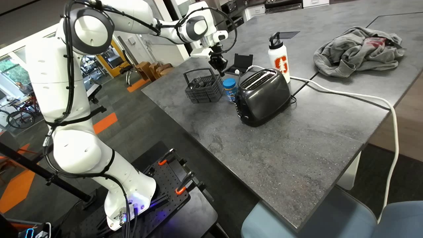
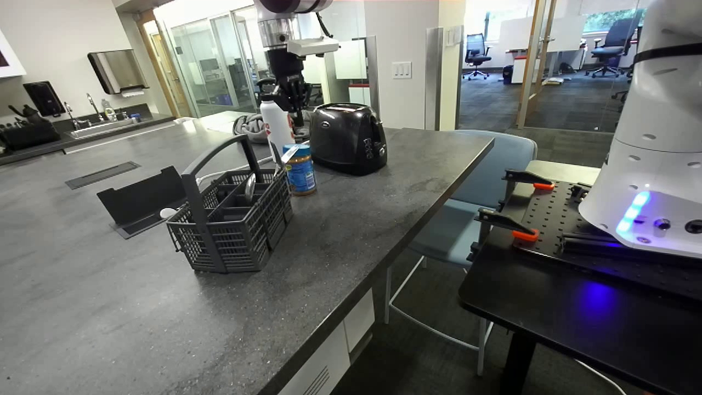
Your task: Take the bottle top and put it on the bottle
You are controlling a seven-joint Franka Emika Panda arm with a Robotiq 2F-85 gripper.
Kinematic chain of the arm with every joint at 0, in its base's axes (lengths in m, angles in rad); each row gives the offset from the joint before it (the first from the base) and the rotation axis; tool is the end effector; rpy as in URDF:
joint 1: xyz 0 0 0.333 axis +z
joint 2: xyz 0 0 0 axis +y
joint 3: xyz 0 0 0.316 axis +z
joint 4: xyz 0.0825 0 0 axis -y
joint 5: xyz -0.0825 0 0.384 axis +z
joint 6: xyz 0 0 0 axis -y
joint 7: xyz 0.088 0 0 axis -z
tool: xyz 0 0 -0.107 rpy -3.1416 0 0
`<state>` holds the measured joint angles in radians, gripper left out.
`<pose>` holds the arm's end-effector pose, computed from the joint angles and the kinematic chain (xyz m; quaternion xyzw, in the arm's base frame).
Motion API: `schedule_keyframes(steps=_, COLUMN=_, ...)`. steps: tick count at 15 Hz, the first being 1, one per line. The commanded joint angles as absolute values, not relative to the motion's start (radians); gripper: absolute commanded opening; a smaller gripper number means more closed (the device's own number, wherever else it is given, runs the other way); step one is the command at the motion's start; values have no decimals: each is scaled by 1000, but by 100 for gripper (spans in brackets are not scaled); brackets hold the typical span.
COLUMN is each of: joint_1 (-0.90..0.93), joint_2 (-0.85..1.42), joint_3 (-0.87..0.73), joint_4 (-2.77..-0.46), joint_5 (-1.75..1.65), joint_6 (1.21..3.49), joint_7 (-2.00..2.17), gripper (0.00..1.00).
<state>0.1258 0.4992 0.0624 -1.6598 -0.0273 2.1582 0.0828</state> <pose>0.6660 0.1209 0.3200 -0.9984 -0.0564 0.0003 0.0035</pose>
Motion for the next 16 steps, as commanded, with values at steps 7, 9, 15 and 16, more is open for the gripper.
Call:
schedule_keyframes(steps=7, joint_1=98, joint_2=543, joint_3=72, joint_4=-1672, joint_5=-10, joint_6=2232, joint_7=13, gripper=0)
schedule_keyframes(steps=9, joint_1=93, joint_2=552, joint_3=77, joint_4=-1671, joint_5=-4, joint_6=2255, joint_7=-6, gripper=0)
schedule_keyframes(steps=15, joint_1=75, joint_2=566, joint_3=104, joint_4=-1672, joint_5=33, joint_6=2324, joint_7=-82, gripper=0)
schedule_keyframes(steps=16, joint_1=73, joint_2=570, joint_3=107, joint_4=-1668, joint_5=39, joint_6=2325, joint_7=-91, gripper=0)
